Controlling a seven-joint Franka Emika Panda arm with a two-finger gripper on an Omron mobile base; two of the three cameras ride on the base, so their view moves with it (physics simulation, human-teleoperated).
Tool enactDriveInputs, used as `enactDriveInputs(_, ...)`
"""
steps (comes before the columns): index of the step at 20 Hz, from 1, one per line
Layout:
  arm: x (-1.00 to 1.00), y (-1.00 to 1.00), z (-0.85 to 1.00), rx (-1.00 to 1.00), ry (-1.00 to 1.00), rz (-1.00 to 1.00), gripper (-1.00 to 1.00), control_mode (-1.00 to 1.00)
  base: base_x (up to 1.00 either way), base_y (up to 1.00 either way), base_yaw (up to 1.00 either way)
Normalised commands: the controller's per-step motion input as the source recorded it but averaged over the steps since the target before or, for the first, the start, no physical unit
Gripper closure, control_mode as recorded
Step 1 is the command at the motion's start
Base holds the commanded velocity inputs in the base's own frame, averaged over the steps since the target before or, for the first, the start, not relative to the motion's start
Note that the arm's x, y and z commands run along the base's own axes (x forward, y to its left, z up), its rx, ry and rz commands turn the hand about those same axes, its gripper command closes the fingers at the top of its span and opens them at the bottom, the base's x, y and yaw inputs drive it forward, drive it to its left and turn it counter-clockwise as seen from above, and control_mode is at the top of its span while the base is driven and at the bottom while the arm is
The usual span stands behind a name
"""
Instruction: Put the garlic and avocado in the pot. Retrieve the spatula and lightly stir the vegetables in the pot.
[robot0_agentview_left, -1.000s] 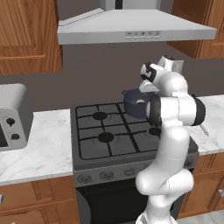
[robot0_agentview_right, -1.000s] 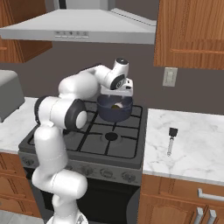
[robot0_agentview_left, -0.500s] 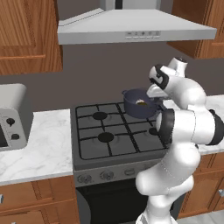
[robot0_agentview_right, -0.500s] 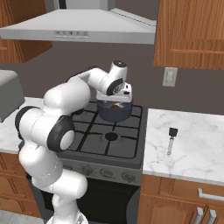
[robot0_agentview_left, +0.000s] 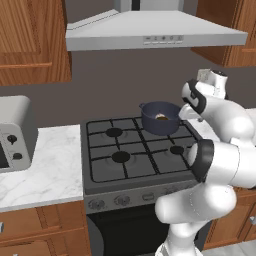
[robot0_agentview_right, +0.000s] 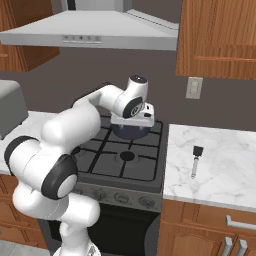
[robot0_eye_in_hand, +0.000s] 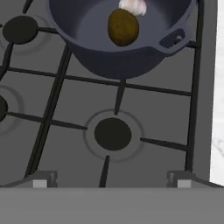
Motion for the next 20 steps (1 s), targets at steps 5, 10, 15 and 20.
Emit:
enactDriveInputs(5, -0.14, -0.75, 0.0, -0.01, 0.14, -0.05, -1.0, -1.0, 0.0, 0.0, 0.0)
enactDriveInputs(10, 0.0, -0.87, 0.0, -0.03, 0.27, -0.09, -1.0, -1.0, 0.0, 0.0, 0.0)
enactDriveInputs(15, 0.0, -0.98, 0.0, 0.0, 0.21, -0.11, -1.0, -1.0, 0.0, 0.0, 0.0)
enactDriveInputs(20, 0.0, -0.82, -0.17, 0.0, 0.18, -0.06, -1.0, -1.0, 0.0, 0.0, 0.0)
